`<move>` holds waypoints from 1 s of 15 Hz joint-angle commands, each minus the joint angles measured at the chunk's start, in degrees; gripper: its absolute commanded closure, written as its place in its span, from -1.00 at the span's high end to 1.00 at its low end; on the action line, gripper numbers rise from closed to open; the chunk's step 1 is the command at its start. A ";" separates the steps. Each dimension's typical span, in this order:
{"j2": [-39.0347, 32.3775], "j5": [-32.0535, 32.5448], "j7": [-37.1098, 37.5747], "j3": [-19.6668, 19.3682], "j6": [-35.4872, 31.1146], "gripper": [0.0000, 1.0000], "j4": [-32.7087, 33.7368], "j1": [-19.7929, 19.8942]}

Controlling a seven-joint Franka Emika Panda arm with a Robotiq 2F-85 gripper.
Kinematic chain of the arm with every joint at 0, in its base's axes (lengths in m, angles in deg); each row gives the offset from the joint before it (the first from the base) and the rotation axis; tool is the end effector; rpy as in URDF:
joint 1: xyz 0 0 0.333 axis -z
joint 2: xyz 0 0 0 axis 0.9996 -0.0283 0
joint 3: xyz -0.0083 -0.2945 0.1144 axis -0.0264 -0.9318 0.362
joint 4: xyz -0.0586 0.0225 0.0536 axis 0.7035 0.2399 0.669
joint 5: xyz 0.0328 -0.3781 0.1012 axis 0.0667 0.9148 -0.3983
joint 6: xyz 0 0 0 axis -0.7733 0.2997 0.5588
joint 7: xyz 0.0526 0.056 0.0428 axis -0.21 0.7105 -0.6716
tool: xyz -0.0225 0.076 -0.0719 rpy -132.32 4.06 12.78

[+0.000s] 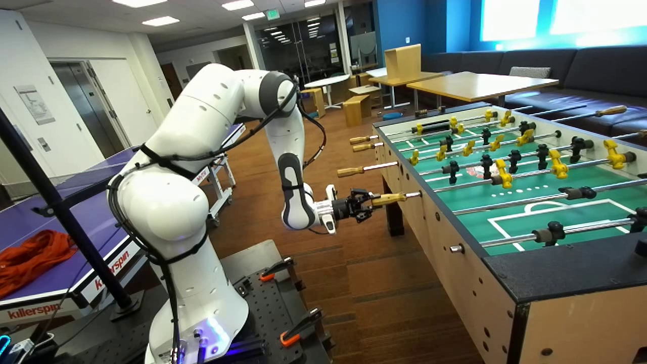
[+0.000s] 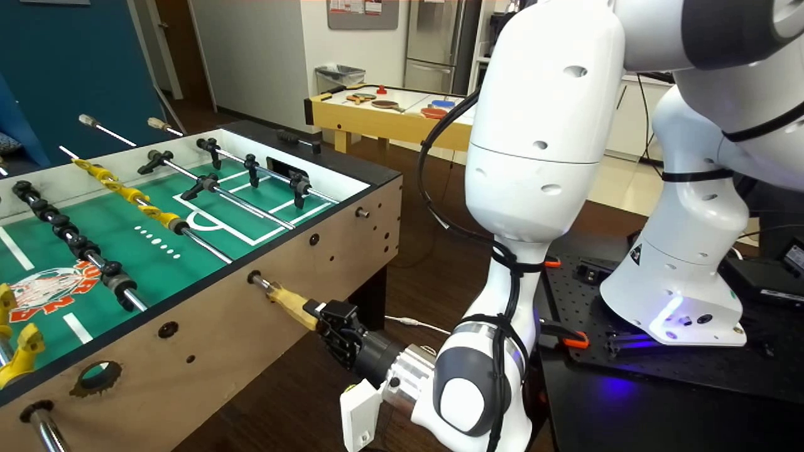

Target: Rotate the lest yellow rod

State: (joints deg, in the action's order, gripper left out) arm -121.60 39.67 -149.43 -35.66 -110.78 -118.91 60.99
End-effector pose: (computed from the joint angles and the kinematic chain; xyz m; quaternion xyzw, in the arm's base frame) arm 0.4351 0.2309 0.0032 -0.4060 0.5724 -0.6077 0.3718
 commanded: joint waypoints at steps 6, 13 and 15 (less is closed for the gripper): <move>4.34 -4.88 -25.93 1.28 -4.48 -0.69 -2.93 1.87; 5.34 -6.33 -36.52 2.42 -5.04 0.31 -3.03 2.73; 6.13 -6.48 -35.99 3.07 -5.90 0.47 -3.54 3.24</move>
State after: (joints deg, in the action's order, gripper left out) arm -119.17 34.57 -184.38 -34.21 -113.77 -119.29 61.84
